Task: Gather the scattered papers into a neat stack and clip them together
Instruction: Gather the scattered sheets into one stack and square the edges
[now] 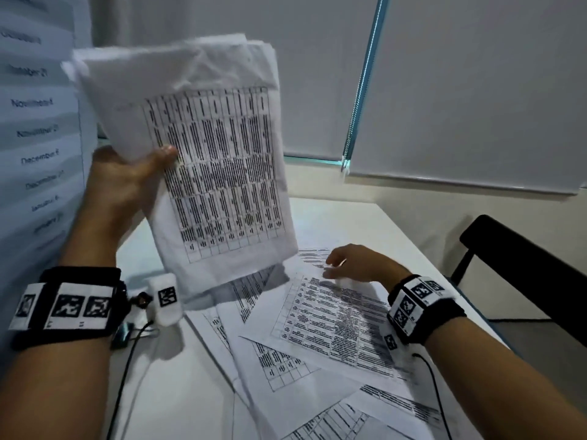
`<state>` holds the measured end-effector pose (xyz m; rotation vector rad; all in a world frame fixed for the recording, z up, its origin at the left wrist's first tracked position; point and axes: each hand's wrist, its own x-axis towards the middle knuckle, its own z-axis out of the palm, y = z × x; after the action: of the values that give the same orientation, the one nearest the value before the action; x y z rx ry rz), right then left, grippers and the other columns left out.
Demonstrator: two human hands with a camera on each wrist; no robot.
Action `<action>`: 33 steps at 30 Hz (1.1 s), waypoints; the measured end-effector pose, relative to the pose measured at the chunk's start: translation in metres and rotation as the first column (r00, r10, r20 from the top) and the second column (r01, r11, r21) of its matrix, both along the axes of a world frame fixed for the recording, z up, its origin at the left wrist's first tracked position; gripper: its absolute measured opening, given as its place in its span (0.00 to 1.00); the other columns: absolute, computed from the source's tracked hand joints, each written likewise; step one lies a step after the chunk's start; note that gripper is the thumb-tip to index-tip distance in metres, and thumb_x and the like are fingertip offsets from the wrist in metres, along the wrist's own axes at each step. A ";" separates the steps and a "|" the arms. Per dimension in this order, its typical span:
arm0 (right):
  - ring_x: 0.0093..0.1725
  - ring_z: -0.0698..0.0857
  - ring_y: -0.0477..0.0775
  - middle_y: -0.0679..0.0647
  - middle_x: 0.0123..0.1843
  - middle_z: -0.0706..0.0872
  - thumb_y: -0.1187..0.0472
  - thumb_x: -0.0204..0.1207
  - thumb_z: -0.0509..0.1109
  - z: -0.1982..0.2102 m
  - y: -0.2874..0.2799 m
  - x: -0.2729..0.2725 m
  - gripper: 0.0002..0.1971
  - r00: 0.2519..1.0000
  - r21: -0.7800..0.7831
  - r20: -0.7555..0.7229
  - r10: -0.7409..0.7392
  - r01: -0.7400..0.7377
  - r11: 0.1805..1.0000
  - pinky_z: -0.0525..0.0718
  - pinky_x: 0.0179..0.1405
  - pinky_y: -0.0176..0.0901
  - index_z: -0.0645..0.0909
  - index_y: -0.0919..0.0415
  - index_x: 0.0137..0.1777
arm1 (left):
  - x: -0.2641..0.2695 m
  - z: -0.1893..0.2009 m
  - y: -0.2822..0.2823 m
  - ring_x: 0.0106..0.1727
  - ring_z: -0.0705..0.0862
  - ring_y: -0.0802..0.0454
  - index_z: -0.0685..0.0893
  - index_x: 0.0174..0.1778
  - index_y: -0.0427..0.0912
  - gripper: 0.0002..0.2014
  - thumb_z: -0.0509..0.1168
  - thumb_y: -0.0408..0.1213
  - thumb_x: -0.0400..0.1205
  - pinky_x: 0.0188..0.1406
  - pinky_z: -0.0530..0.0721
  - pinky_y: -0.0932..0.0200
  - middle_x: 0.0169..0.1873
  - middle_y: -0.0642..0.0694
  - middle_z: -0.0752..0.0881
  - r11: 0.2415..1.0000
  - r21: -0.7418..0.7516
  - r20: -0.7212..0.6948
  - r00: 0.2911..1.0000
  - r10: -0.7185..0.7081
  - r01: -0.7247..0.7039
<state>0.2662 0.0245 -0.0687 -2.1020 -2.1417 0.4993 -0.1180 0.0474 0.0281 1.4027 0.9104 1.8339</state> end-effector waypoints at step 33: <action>0.46 0.88 0.63 0.59 0.39 0.86 0.64 0.74 0.68 -0.028 0.016 -0.089 0.05 0.972 0.065 -0.009 -0.236 0.236 0.970 0.79 0.38 0.43 0.82 0.65 0.45 | -0.024 0.010 -0.003 0.52 0.91 0.55 0.83 0.65 0.36 0.33 0.83 0.53 0.71 0.51 0.90 0.61 0.53 0.49 0.90 0.982 -0.063 0.114 0.976 0.185 -0.178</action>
<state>0.1775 0.0405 -0.0962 -2.2766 -1.8447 0.3987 -0.1416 0.0442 0.0376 1.1968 1.0459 1.9905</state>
